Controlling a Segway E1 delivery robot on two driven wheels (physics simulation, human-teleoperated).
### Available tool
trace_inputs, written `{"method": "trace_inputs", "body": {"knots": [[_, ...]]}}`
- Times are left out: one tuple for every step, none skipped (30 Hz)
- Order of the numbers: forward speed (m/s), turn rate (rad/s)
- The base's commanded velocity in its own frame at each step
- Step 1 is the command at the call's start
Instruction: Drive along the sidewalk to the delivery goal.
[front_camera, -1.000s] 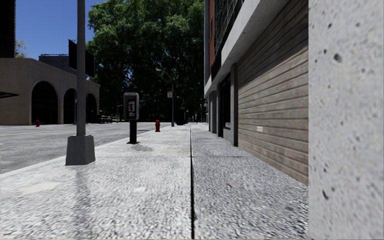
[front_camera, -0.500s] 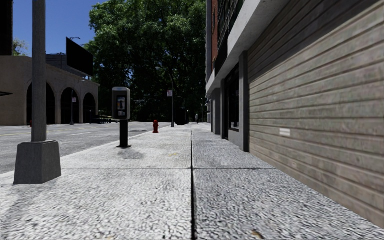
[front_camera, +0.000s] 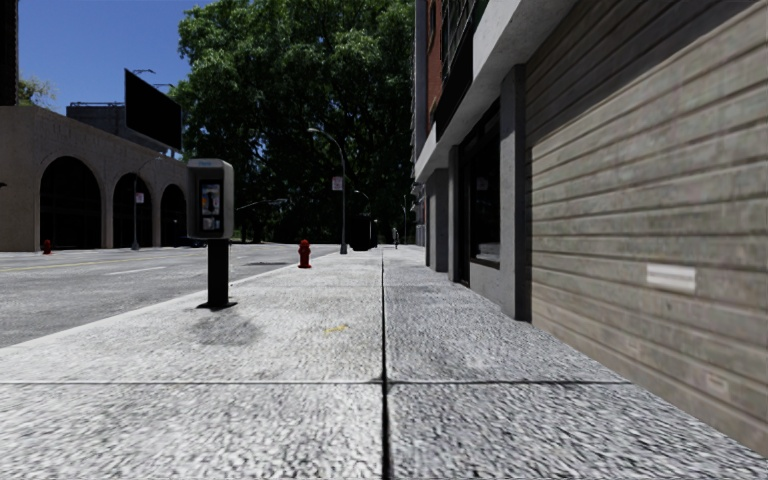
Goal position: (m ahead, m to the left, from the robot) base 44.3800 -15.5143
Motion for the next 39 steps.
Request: {"method": "trace_inputs", "body": {"knots": [[2.00, 0.00], [2.00, 0.00], [2.00, 0.00], [2.00, 0.00], [2.00, 0.00], [2.00, 0.00], [2.00, 0.00], [2.00, 0.00], [2.00, 0.00], [2.00, 0.00], [2.00, 0.00], [2.00, 0.00], [2.00, 0.00], [2.00, 0.00], [2.00, 0.00], [2.00, 0.00], [2.00, 0.00], [2.00, 0.00], [2.00, 0.00], [2.00, 0.00], [2.00, 0.00], [2.00, 0.00], [2.00, 0.00], [2.00, 0.00], [2.00, 0.00], [2.00, 0.00], [2.00, 0.00], [2.00, 0.00], [2.00, 0.00], [2.00, 0.00], [2.00, 0.00], [2.00, 0.00], [2.00, 0.00], [2.00, 0.00], [2.00, 0.00], [2.00, 0.00], [2.00, 0.00], [2.00, 0.00], [2.00, 0.00]]}}
